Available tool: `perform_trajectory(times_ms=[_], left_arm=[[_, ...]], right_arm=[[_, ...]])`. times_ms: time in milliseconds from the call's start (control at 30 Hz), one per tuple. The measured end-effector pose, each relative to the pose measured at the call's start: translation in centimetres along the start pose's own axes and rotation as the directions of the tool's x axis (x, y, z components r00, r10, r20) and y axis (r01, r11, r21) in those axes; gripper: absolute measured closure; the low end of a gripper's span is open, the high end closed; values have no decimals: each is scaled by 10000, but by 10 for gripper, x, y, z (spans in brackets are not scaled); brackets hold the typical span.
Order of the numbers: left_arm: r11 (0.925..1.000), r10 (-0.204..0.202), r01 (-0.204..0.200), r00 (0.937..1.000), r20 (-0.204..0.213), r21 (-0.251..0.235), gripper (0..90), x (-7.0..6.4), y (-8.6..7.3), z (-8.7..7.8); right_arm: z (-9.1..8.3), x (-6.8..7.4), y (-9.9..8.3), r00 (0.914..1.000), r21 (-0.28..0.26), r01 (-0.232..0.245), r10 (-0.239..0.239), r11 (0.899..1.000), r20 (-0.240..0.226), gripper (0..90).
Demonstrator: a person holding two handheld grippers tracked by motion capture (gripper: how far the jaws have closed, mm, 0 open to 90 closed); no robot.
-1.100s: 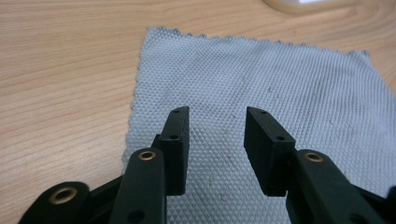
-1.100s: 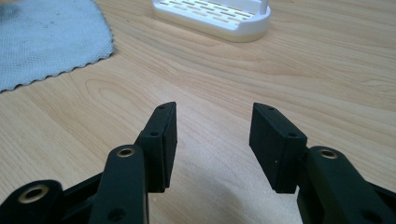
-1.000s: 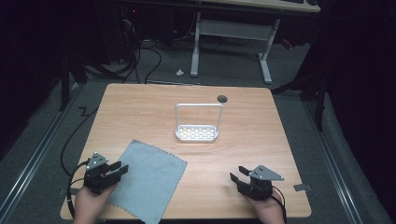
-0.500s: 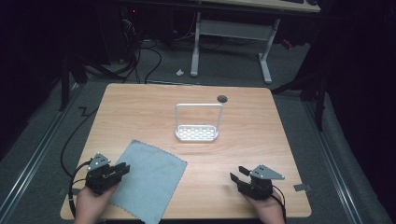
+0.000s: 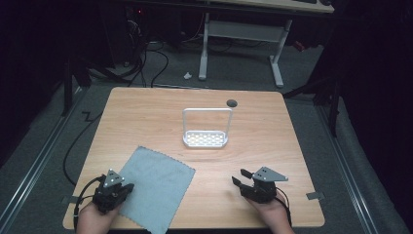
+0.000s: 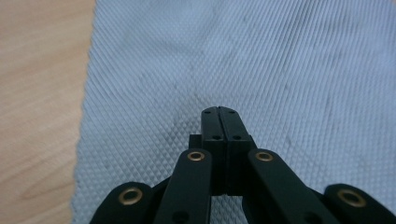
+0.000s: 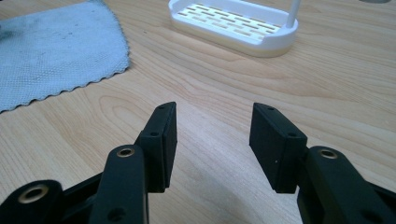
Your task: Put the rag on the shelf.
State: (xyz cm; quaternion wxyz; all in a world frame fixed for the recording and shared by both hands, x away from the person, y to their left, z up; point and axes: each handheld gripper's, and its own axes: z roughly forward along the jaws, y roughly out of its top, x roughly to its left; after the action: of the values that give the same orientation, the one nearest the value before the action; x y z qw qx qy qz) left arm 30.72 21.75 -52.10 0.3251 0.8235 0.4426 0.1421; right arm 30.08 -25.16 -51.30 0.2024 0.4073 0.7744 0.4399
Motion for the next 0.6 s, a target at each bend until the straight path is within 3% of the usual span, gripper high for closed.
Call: perform_trajectory(times_ms=[200, 367, 467, 600], left_arm=[[9997, 208, -210, 9995, 223, 83, 898, -6, 2, 2], [9990, 432, -438, 9972, 603, 81, 894, -20, 6, 6], [9980, 622, -633, 9915, 1139, 62, 892, -34, 12, 12], [9959, 888, -904, 9859, 1417, 49, 883, -48, 16, 16]], right_arm=[[-1, 0, 0, 10000, -31, -35, 35, 10000, -3, 524], [-2, 0, -1, 9999, -31, -110, 110, 9999, 5, 523], [-2, 1, -1, 10000, -1, -62, 62, 10000, 15, 524], [-1, 4, -1, 10000, 40, -56, 56, 10000, -57, 532]])
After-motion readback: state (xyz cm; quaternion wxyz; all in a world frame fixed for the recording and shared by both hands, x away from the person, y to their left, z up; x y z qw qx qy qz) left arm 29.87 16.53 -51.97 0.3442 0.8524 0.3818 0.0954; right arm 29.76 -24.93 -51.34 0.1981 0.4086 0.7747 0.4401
